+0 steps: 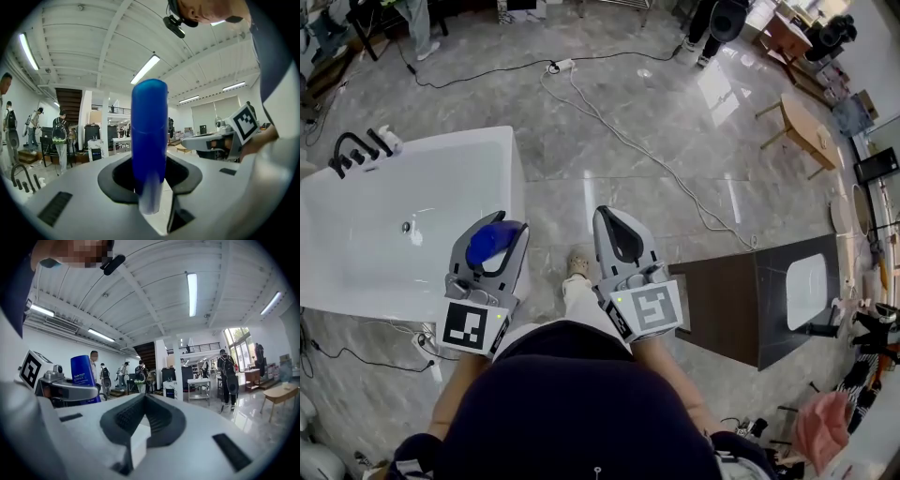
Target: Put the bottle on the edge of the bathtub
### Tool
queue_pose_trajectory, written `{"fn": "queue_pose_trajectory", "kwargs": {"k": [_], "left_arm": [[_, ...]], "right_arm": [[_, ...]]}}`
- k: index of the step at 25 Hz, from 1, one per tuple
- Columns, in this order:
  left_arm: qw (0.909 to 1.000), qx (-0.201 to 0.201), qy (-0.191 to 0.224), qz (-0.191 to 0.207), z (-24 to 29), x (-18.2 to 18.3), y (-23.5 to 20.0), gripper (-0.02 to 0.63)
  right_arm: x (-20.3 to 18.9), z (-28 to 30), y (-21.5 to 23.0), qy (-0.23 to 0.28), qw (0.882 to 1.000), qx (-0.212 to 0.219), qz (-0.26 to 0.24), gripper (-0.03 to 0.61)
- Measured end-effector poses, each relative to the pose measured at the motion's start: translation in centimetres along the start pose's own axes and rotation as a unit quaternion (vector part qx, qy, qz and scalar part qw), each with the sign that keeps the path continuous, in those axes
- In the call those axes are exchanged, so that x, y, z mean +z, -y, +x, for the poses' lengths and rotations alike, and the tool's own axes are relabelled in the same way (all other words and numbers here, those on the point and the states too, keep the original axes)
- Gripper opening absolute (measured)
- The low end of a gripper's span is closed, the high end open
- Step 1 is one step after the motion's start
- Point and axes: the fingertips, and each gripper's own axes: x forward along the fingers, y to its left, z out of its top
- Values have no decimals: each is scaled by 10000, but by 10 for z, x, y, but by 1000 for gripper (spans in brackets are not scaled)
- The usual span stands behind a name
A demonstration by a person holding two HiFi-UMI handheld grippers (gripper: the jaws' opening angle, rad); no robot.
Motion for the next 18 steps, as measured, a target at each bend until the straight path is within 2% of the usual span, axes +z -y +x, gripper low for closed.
{"fn": "queue_pose_trajectory", "kwargs": {"k": [8,18], "left_arm": [[9997,228,55,50,101,23,-20,147],[9989,456,-111,-6,182,28,-29,147]], "right_arm": [[14,68,88,36,9997,227,-5,2],[13,125,164,46,9989,415,190,2]]}}
